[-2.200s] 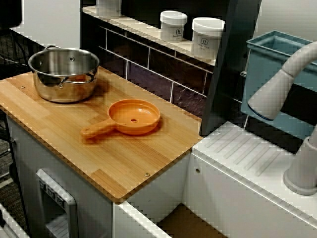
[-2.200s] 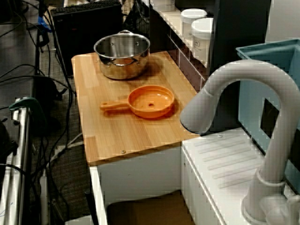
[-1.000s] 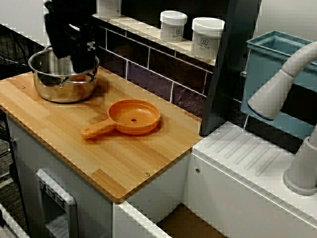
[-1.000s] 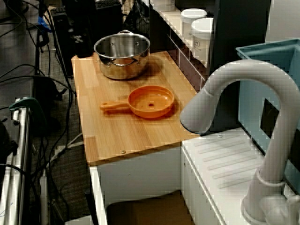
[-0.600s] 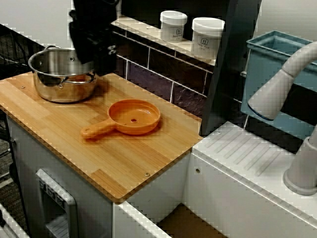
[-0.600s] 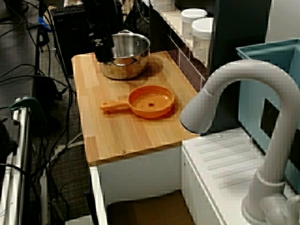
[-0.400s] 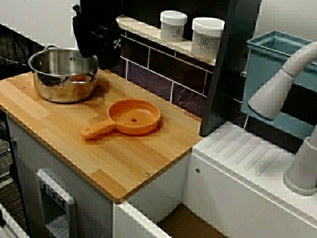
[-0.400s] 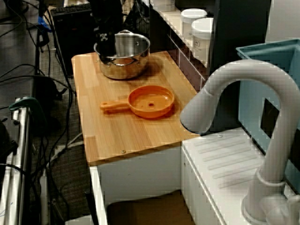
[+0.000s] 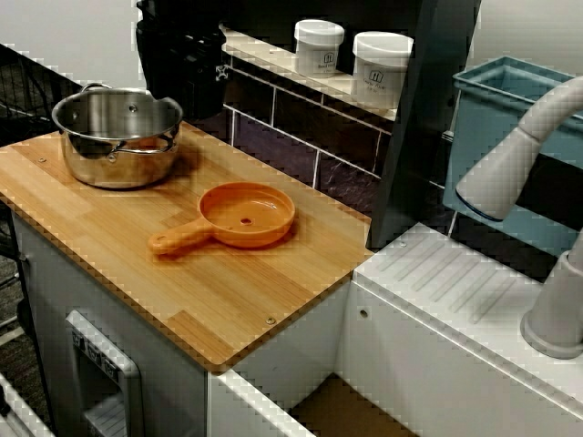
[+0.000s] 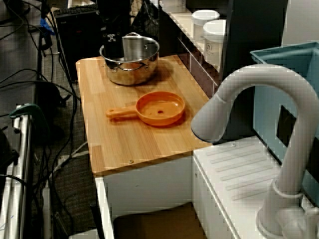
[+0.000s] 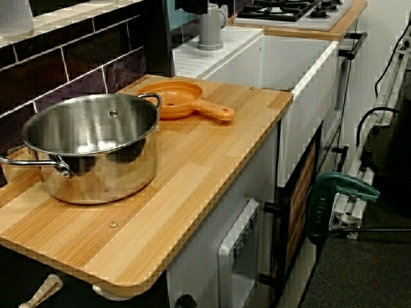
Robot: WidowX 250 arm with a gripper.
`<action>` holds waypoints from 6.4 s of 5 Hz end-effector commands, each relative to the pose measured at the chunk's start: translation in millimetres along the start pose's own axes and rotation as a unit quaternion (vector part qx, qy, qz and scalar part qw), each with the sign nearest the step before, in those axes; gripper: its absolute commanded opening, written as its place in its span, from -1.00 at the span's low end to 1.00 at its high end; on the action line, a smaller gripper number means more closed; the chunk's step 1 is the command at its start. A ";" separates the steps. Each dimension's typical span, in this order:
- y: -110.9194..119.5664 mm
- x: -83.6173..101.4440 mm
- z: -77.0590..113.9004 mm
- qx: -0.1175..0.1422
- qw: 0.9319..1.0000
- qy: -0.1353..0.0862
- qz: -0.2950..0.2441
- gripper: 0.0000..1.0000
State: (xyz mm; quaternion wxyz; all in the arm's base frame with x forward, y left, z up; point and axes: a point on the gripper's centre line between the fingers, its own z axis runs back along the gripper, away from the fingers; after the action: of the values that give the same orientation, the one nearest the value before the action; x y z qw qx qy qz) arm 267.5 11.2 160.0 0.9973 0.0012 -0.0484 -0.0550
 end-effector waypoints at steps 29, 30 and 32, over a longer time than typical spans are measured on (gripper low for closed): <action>-2.3 -22.1 24.9 -0.019 0.997 -0.072 -0.014 -1.00; 0.2 -20.8 36.1 -0.022 0.997 -0.079 -0.012 -1.00; 11.9 -23.4 36.0 0.004 0.991 -0.037 -0.126 -1.00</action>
State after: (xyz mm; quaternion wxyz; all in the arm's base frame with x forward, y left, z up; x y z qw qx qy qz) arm 238.4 25.2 183.0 0.9829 0.0000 -0.0675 -0.1711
